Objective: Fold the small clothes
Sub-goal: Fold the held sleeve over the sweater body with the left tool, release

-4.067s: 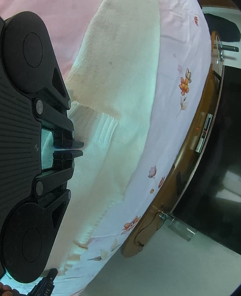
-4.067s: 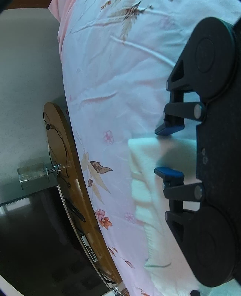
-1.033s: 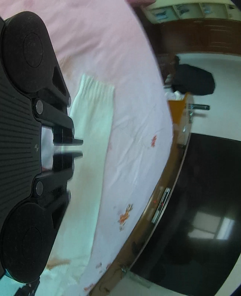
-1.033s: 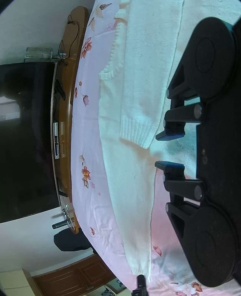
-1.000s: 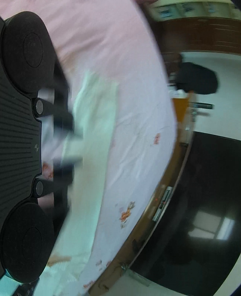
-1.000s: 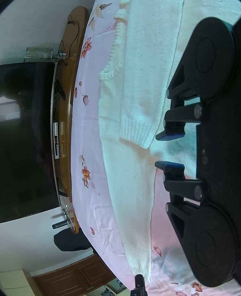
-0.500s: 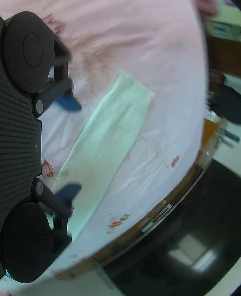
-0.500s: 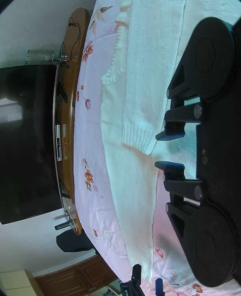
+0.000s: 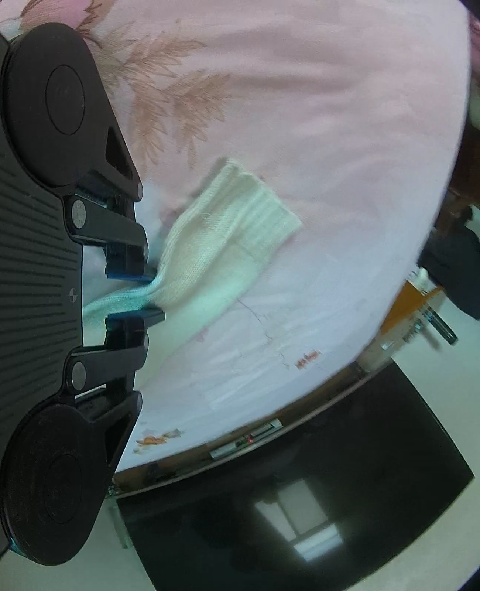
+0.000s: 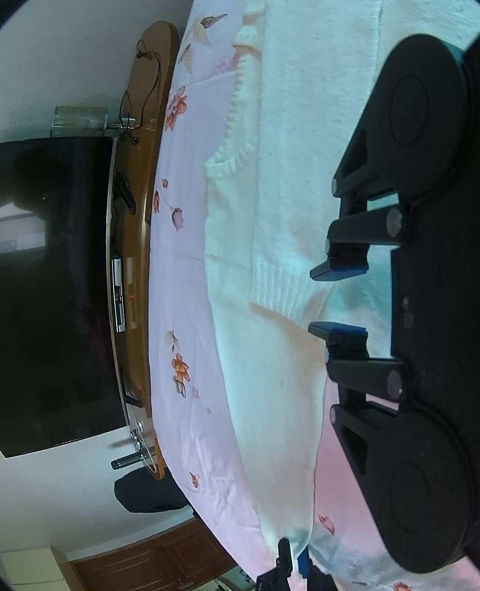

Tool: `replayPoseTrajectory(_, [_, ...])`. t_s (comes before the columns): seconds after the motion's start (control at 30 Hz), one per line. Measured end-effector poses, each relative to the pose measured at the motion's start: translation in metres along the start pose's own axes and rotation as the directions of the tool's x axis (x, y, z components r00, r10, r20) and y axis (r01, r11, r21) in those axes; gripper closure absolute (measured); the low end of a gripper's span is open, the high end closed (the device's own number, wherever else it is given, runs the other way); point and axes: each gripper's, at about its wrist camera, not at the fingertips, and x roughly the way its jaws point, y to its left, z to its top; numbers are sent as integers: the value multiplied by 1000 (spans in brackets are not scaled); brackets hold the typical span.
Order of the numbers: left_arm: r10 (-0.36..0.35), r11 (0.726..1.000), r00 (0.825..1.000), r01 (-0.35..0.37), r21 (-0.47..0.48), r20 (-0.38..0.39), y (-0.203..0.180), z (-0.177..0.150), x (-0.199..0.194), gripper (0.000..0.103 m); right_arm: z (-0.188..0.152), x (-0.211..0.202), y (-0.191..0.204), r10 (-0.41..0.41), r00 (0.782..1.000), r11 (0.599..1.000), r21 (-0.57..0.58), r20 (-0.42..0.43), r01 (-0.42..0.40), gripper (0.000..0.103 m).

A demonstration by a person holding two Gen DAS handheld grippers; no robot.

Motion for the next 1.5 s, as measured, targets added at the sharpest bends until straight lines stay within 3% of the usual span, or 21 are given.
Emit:
replayPoseTrajectory(0.13, [-67,992,997,63,108,32,-29,6,-12,90,5,4,-4,-29,1000,1000,-6,8,29,78])
replayPoseTrajectory(0.27, [-165,954,986,155,257,20,-78,1,-15,90,8,10,-10,-70,998,998,-3,6,70,78])
replayPoseTrajectory(0.37, [-248,894,968,243,378,-35,-126,-15,-8,90,0,29,-5,-109,992,991,-83,-70,103,77])
replayPoseTrajectory(0.4, [-270,872,961,272,407,-64,-143,-23,-7,90,-3,30,-3,-116,992,987,-114,-43,110,77])
replayPoseTrajectory(0.5, [-314,813,935,355,462,-166,-182,-50,-6,90,4,22,-19,-38,998,999,15,-43,39,79])
replayPoseTrajectory(0.53, [-308,811,934,357,464,-181,-187,-61,-7,90,4,16,-26,-19,999,998,59,-27,20,80])
replayPoseTrajectory(0.63, [-239,865,958,285,413,-161,-174,-70,-6,90,1,-6,-38,-15,1000,996,84,15,13,77])
replayPoseTrajectory(0.7, [-136,897,982,178,404,-131,-154,-68,-7,81,-3,-15,-43,-24,1000,998,63,19,23,77])
replayPoseTrajectory(0.73, [-81,912,990,121,391,-116,-141,-64,-9,51,-5,-18,-44,-31,999,998,53,20,30,77])
replayPoseTrajectory(0.77, [-18,926,996,50,374,-88,-127,-59,-12,5,-8,-20,-47,-35,999,998,53,19,34,77])
replayPoseTrajectory(0.8, [32,935,999,-17,354,-39,-116,-57,-19,1,-9,-20,-50,-34,999,997,63,13,33,77])
replayPoseTrajectory(0.83, [51,944,998,-58,325,31,-103,-51,-28,0,-12,-19,-53,-28,1000,996,80,4,27,77])
replayPoseTrajectory(0.9, [63,951,996,-80,299,64,-83,-48,-40,0,-16,-16,-53,-21,1000,995,94,-11,22,77])
replayPoseTrajectory(0.97, [65,966,997,-73,248,42,-67,-40,-43,0,-18,-14,-50,-11,1000,996,89,-23,13,77])
replayPoseTrajectory(1.07, [7,993,999,-2,115,-41,-50,-34,-33,1,-18,-12,-40,6,1000,998,64,-29,-4,77])
replayPoseTrajectory(1.17, [-26,995,997,33,89,-76,-49,-38,-22,1,-17,-11,-31,18,999,999,44,-29,-17,77])
replayPoseTrajectory(1.27, [-65,992,997,69,102,-49,-65,-44,-15,0,-14,-10,-25,21,999,999,34,-26,-20,77])
replayPoseTrajectory(1.33, [-37,994,999,39,102,-16,-70,-39,-4,0,-13,-9,-24,20,999,999,32,-29,-19,77])
replayPoseTrajectory(1.43, [0,1000,1000,0,25,-4,-64,-27,13,1,-13,-9,-24,14,1000,999,31,-28,-13,77])
replayPoseTrajectory(1.5, [21,999,999,-20,-32,33,-55,-21,15,17,-14,-9,-24,12,1000,1000,28,-25,-12,77])
